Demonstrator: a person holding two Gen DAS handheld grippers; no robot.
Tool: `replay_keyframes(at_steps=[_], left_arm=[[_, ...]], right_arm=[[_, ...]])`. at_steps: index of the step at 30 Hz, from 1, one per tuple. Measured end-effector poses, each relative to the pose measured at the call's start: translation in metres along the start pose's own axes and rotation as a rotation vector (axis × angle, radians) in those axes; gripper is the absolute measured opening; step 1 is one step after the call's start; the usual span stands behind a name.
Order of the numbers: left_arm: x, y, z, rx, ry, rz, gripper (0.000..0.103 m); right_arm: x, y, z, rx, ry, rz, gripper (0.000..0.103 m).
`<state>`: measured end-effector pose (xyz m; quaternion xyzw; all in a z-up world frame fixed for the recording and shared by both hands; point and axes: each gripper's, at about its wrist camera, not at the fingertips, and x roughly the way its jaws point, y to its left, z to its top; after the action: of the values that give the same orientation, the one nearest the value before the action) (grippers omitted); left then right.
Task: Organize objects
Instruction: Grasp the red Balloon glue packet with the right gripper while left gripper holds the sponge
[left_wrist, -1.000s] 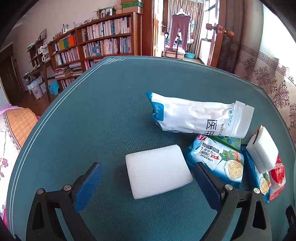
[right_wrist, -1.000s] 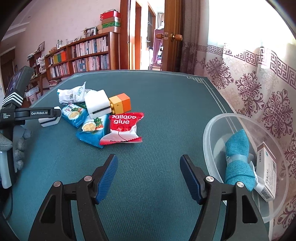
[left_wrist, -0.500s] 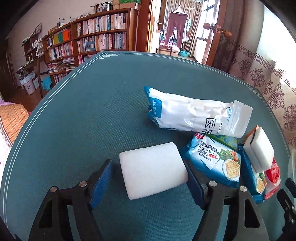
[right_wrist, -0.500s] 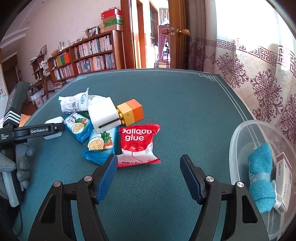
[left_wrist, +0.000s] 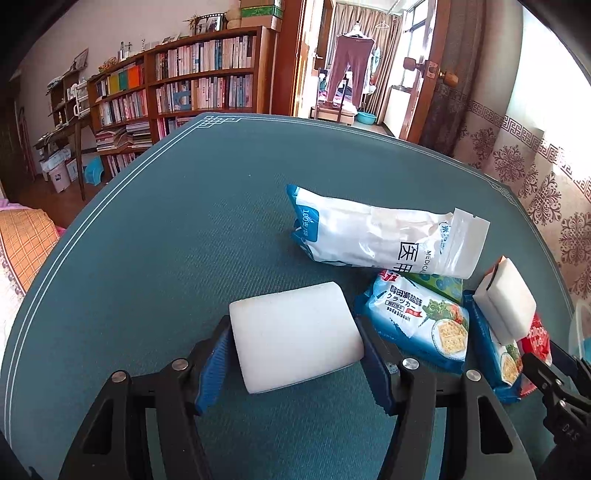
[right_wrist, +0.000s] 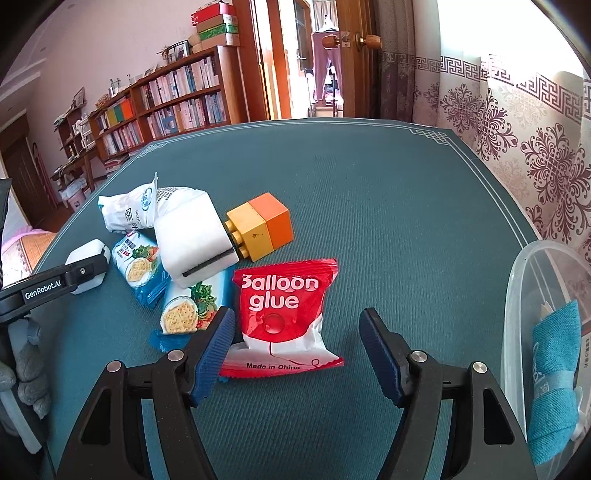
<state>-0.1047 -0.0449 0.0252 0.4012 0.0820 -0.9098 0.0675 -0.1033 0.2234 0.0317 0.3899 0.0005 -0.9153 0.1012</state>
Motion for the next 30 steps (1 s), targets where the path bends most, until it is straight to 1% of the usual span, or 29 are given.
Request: replay_keyframes(at_steps=[5,8,11,19,30], left_arm=[[-0.001,-0.004,-0.001,0.012,-0.006,-0.009,0.067],[0.000,-0.004,-0.001,0.011,-0.003,-0.012,0.067],[0.000,-0.003,-0.001,0.009,0.000,-0.014,0.067],[-0.003,-0.008,-0.003,0.021,-0.007,-0.027,0.067],[-0.011,-0.016,-0.003,0.035,-0.025,-0.049,0.067]], right_arm=[[0.006,-0.002,0.002,0.006,0.023,0.000,0.071],[0.008,0.000,0.003,-0.007,0.025,-0.007,0.067],[0.007,0.000,0.002,-0.009,0.022,-0.008,0.059],[0.003,-0.002,0.001,0.003,0.010,0.015,0.051],[-0.021,-0.004,-0.009,0.015,-0.032,0.025,0.050]])
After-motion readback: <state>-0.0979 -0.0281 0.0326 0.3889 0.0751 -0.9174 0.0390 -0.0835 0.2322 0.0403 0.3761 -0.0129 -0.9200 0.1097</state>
